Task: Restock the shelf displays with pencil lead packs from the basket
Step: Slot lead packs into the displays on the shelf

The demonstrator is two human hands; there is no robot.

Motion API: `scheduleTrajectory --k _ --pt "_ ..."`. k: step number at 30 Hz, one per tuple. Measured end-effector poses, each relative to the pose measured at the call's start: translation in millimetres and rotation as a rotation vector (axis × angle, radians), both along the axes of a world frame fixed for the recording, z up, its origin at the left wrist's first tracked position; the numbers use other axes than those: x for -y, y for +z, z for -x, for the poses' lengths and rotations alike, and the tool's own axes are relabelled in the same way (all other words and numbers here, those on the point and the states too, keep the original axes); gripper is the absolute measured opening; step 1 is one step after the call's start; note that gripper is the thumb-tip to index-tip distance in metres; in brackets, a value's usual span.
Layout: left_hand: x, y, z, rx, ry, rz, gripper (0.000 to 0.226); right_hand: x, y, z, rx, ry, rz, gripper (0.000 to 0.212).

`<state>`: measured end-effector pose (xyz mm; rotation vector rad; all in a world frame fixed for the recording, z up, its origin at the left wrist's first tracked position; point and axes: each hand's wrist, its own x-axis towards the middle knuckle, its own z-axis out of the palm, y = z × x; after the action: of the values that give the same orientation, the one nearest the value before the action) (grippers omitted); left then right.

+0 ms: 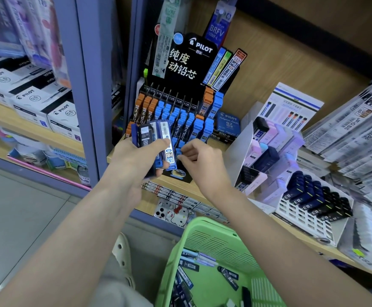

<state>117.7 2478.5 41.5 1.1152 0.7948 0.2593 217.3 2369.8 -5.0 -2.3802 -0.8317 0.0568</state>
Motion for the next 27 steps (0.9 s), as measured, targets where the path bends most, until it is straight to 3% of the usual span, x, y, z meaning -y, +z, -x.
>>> scheduleTrajectory --k 10,16,20,23,27 --pt "1.0 2.2 -0.3 0.003 -0.001 0.013 0.016 0.6 -2.8 -2.3 -0.001 -0.056 -0.044 0.009" --pt "0.5 1.9 0.6 -0.006 -0.003 0.008 0.019 4.6 3.9 2.4 0.115 -0.006 -0.034 0.009" --pt "0.6 0.1 0.6 -0.017 -0.023 0.005 0.009 13.2 16.0 7.9 0.133 -0.027 -0.099 0.009" --pt "2.4 -3.0 -0.5 -0.01 -0.067 -0.012 0.009 16.6 27.6 17.8 -0.028 -0.044 -0.241 0.009" --pt "6.4 -6.8 -0.9 -0.012 -0.185 -0.094 0.014 13.4 42.3 34.8 -0.44 -0.013 -0.418 0.018"
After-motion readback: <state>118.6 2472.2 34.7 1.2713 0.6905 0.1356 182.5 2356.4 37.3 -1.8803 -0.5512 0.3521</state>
